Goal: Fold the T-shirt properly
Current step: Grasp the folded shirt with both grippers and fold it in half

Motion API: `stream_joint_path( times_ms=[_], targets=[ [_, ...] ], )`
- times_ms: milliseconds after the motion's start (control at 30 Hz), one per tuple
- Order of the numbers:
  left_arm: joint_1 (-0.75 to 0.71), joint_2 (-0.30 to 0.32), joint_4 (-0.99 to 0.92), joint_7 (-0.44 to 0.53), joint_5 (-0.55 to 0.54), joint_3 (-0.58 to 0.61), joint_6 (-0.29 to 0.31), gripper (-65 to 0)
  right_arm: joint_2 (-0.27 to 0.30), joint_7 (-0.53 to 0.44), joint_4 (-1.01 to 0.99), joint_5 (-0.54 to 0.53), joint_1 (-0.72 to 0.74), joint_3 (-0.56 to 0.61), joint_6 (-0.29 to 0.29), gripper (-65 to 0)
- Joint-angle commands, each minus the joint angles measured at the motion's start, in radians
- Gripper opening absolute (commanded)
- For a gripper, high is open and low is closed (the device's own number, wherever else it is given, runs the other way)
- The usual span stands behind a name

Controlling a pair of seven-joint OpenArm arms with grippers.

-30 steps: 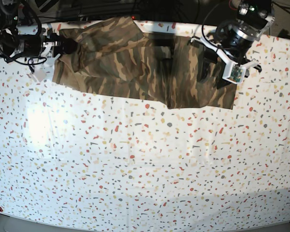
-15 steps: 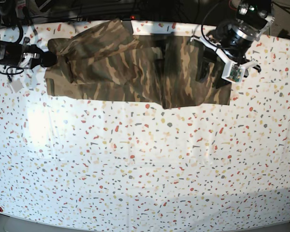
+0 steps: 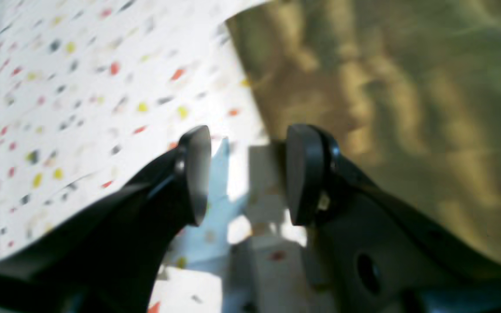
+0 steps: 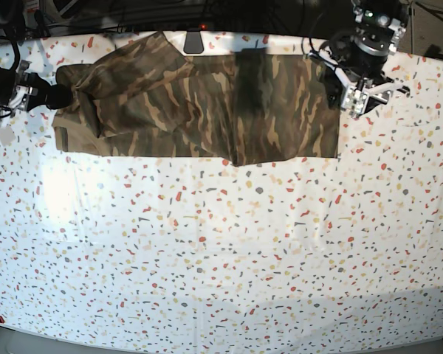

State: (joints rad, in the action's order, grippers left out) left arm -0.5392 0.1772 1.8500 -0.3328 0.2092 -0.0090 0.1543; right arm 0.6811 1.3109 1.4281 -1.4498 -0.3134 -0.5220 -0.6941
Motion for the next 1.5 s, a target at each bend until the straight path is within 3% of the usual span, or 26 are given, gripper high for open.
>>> stream_joint_path(
  times_ms=[0, 67, 200, 300, 500, 833, 933, 1100, 1467],
  targets=[
    [0.007, 0.004, -0.01, 0.019, 0.0, -0.008, -0.005, -37.7, 0.025, -0.008, 0.029, -0.034, 0.008, -0.011, -0.004, -65.0],
    [0.024, 0.003, -0.062, 0.02, -0.001, -0.008, 0.011, -37.7, 0.025, -0.008, 0.059, -0.034, 0.008, -0.011, -0.004, -65.0],
    [0.064, 0.003, -0.132, 0.02, -0.082, -0.007, 0.098, -37.7, 0.025, -0.008, 0.135, -0.034, 0.008, -0.007, -0.004, -65.0],
    [0.08, 0.003, -0.135, 0.019, -0.141, -0.001, 0.112, -37.7, 0.006, -0.01, 0.2, -0.034, 0.009, -0.001, -0.004, -65.0],
    [0.094, 0.003, -0.135, 0.01, -0.139, 0.094, 0.112, -37.7, -0.101, -0.022, 0.289, -0.034, 0.039, -0.001, -0.004, -65.0],
    [0.116, 0.003, -0.135, 0.012, -0.14, 0.277, 0.101, -37.7, -0.288, -0.007, 0.29, -0.034, 0.212, 0.021, -0.004, -65.0],
    [0.129, 0.003, -0.135, 0.011, -0.14, 0.298, 0.08, -37.7, -0.314, -0.007, 0.29, -0.034, 0.233, 0.102, -0.004, -65.0],
    [0.139, 0.003, -0.135, 0.012, -0.14, 0.299, 0.081, -37.7, -0.365, -0.012, 0.29, 0.064, 0.275, 0.299, -0.004, -65.0],
    [0.146, 0.003, -0.135, 0.012, -0.169, 0.299, 0.081, -37.7, -0.584, -0.058, 0.289, 0.391, 0.349, 0.58, -0.004, -65.0]
  ],
)
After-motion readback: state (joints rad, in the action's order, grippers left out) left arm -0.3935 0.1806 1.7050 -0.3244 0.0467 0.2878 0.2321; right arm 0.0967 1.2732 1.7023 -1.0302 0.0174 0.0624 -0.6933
